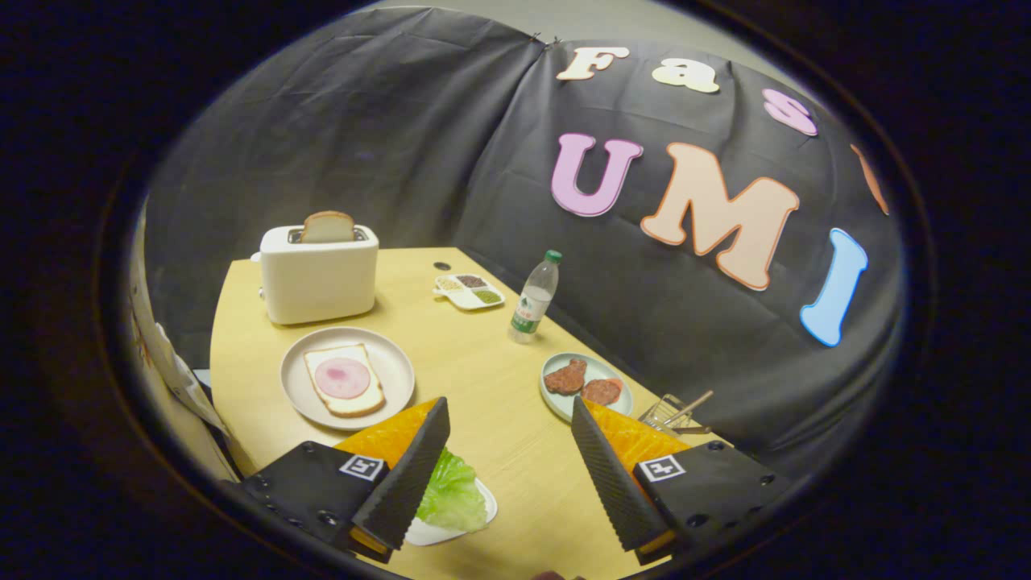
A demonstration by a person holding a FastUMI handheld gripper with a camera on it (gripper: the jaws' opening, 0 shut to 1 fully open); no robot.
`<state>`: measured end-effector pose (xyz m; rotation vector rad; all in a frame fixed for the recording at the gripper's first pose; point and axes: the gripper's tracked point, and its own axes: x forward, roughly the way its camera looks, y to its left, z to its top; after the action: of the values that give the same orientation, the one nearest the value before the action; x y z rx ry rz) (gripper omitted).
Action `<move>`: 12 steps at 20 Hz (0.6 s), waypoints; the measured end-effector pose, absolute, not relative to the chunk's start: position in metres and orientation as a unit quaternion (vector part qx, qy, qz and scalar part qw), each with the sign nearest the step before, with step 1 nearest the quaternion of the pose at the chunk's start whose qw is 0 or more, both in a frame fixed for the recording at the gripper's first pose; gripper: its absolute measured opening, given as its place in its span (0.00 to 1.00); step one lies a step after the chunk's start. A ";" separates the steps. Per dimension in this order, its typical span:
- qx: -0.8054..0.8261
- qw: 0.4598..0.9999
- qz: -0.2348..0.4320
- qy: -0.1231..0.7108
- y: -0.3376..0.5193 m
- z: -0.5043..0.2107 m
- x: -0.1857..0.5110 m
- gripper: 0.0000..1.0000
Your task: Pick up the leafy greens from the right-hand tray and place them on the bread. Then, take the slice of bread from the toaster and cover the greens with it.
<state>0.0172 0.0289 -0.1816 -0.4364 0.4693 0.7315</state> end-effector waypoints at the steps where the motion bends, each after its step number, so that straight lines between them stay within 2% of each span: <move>1: -0.218 0.876 0.360 0.234 0.029 -0.191 0.014 0.98; 12: -0.266 0.789 0.451 0.321 0.041 -0.272 -0.019 0.98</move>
<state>-0.0194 0.0414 -0.2719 -0.5737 0.6909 0.9723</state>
